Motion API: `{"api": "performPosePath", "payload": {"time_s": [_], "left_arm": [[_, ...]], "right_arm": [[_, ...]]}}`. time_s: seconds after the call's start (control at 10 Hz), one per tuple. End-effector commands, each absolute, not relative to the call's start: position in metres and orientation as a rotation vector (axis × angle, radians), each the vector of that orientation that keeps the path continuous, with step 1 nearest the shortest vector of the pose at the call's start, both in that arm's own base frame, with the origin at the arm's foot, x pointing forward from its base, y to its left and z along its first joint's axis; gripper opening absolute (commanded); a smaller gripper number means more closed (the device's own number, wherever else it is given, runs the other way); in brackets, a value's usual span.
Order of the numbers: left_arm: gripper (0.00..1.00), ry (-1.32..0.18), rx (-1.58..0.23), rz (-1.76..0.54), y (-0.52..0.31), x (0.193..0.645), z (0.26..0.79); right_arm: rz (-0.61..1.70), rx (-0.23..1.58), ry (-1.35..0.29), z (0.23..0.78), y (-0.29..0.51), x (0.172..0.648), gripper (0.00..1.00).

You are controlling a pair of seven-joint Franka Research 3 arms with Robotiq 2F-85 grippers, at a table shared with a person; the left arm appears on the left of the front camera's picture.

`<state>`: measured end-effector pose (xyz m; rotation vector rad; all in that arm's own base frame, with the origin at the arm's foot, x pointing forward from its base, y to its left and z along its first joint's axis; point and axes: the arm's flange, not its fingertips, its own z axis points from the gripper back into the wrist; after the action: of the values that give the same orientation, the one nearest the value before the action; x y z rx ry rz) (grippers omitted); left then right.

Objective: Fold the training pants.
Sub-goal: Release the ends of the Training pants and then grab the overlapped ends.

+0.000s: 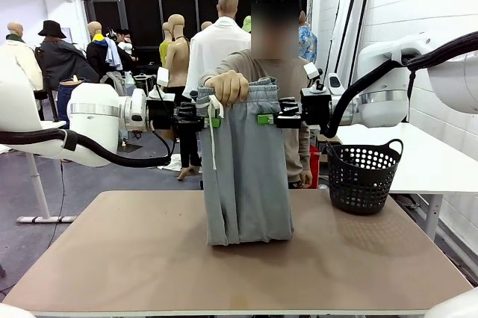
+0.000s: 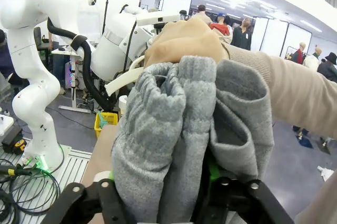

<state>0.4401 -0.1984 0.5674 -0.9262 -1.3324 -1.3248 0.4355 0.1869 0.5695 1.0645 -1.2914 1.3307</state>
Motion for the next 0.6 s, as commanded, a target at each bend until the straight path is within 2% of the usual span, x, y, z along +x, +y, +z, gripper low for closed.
{"api": "performPosePath", "payload": {"time_s": [0.0, 0.5], "left_arm": [[1.00, -1.320, -0.915, -1.300, -0.191, 0.432, 0.568], [1.00, -1.343, -0.878, -1.246, -0.172, 0.415, 0.569]], "right_arm": [[1.308, 1.051, -1.280, 0.572, 0.184, 0.431, 1.00], [1.275, 1.005, -1.284, 0.574, 0.166, 0.425, 1.00]]}}
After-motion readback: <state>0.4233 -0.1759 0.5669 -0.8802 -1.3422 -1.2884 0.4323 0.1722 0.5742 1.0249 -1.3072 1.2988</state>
